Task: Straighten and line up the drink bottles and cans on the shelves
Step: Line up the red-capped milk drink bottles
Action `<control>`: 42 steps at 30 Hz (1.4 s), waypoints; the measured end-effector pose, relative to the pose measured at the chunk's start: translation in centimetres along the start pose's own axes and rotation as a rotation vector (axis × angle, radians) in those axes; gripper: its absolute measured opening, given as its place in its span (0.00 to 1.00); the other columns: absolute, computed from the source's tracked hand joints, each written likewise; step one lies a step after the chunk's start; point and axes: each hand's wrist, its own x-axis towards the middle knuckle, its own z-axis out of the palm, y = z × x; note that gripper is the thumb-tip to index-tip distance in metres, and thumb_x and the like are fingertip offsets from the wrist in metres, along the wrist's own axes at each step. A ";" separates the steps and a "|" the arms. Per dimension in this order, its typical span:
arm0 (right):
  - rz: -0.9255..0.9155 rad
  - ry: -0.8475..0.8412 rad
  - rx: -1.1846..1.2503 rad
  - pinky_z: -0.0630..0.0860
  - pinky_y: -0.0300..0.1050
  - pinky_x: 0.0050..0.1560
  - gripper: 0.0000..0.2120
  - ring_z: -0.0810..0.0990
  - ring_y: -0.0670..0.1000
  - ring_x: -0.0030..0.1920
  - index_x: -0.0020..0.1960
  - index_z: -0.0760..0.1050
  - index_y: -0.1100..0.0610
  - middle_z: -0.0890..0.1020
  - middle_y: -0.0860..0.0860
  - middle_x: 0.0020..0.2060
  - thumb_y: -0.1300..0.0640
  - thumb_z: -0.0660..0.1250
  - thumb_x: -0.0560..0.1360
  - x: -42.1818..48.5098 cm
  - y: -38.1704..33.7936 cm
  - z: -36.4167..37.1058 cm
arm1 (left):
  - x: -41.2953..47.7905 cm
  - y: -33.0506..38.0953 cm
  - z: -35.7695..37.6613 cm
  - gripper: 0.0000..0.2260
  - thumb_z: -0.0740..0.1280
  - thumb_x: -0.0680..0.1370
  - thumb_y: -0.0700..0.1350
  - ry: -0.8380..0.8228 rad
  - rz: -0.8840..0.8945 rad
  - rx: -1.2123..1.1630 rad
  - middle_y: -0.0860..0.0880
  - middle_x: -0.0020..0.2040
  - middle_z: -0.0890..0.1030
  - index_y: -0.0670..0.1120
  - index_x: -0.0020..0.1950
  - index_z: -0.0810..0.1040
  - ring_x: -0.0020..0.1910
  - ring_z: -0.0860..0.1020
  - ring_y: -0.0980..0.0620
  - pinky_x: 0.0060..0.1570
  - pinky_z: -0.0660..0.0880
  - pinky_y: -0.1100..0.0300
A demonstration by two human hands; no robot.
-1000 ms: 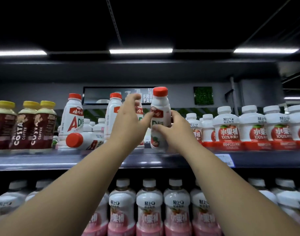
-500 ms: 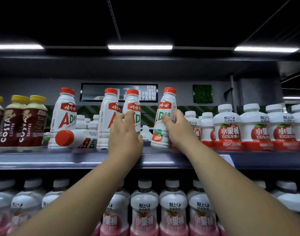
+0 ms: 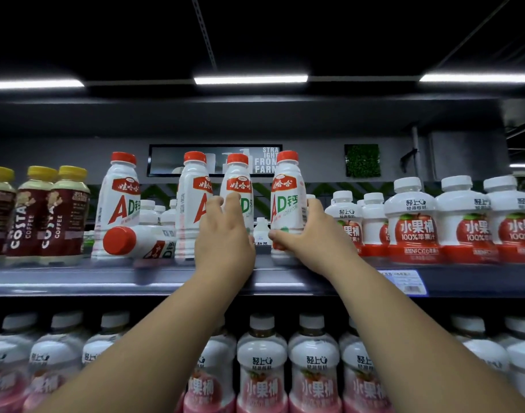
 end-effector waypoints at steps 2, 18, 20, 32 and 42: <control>-0.044 0.012 -0.004 0.74 0.49 0.45 0.38 0.79 0.55 0.56 0.65 0.63 0.50 0.80 0.50 0.59 0.31 0.72 0.66 -0.2 -0.1 0.0 | 0.0 -0.3 0.1 0.31 0.72 0.74 0.42 0.011 0.020 -0.040 0.44 0.69 0.63 0.48 0.71 0.59 0.62 0.69 0.41 0.57 0.72 0.48; -0.019 0.142 -0.210 0.74 0.50 0.46 0.44 0.79 0.57 0.56 0.76 0.53 0.50 0.80 0.51 0.59 0.30 0.66 0.70 -0.9 -0.4 0.3 | -0.1 -1.1 0.2 0.36 0.73 0.73 0.50 -0.150 -0.024 -0.324 0.47 0.65 0.69 0.52 0.74 0.55 0.58 0.75 0.45 0.58 0.75 0.46; -0.020 0.152 -0.257 0.73 0.50 0.45 0.42 0.79 0.57 0.56 0.76 0.54 0.49 0.80 0.51 0.59 0.31 0.64 0.71 -1.3 -0.4 0.3 | 0.0 -1.4 0.2 0.37 0.74 0.72 0.51 -0.160 -0.043 -0.363 0.48 0.63 0.71 0.53 0.73 0.55 0.57 0.75 0.48 0.57 0.76 0.47; -0.073 0.116 -0.164 0.75 0.52 0.49 0.40 0.78 0.58 0.58 0.74 0.55 0.50 0.78 0.51 0.62 0.32 0.65 0.72 -1.8 0.1 0.1 | -0.2 -1.2 0.3 0.29 0.72 0.72 0.56 -0.154 0.013 -0.291 0.50 0.58 0.76 0.52 0.67 0.63 0.56 0.76 0.48 0.53 0.78 0.45; -0.071 0.126 -0.190 0.70 0.49 0.42 0.39 0.79 0.59 0.55 0.73 0.54 0.52 0.79 0.54 0.59 0.31 0.63 0.72 -1.5 0.5 0.4 | -0.5 -0.8 0.2 0.27 0.71 0.70 0.57 -0.130 -0.001 -0.237 0.51 0.57 0.77 0.54 0.65 0.65 0.54 0.77 0.50 0.53 0.79 0.47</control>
